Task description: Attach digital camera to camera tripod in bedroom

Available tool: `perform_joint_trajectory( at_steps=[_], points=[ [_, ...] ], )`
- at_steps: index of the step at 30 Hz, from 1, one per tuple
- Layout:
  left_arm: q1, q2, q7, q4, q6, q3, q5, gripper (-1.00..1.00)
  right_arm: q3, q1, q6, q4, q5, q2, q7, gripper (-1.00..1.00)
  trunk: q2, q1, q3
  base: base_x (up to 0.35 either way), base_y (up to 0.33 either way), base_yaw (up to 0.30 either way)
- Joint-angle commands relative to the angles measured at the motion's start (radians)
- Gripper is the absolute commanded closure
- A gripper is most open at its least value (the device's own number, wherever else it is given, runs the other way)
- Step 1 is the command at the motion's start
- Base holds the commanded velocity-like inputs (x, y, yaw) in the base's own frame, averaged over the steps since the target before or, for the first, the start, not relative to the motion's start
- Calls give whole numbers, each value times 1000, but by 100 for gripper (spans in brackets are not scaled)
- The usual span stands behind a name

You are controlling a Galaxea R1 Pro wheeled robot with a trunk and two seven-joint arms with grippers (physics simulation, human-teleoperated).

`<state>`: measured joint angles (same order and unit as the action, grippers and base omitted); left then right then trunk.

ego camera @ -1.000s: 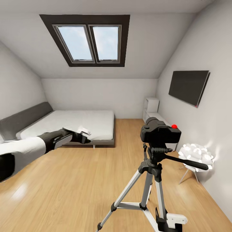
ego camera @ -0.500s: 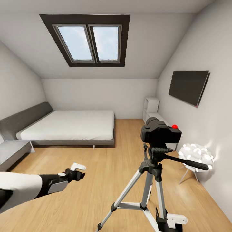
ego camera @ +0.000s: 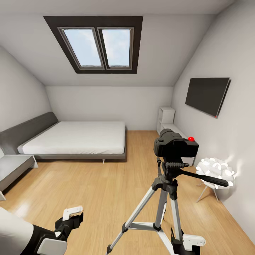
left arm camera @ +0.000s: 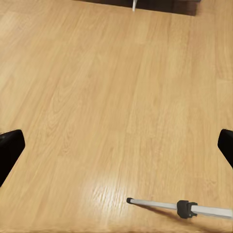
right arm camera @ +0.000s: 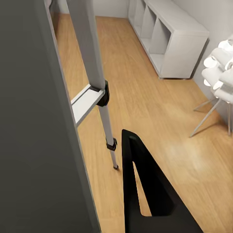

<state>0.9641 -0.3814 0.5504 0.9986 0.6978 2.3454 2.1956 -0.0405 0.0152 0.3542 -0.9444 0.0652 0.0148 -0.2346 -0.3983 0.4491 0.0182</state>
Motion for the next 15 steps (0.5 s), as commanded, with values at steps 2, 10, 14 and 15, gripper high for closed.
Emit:
perform_joint_trajectory(
  at_steps=[2,10,14,15],
  points=[
    [-7,1,9,9,11,3,3,-100,-2,0,2,56,5,-1,-9,100,-2,1,2,0,0,0],
    [-16,13,15,14,19,3,6,-100,-2,0,3,56,5,-1,-9,-100,-2,1,2,0,0,0],
    [-16,14,14,15,20,3,6,-100,-1,0,3,56,5,-1,-9,-100,-2,1,2,0,0,0],
    [-16,15,14,15,19,3,6,-100,-1,0,3,56,5,-1,-9,-100,-2,1,2,0,0,0]
  ],
)
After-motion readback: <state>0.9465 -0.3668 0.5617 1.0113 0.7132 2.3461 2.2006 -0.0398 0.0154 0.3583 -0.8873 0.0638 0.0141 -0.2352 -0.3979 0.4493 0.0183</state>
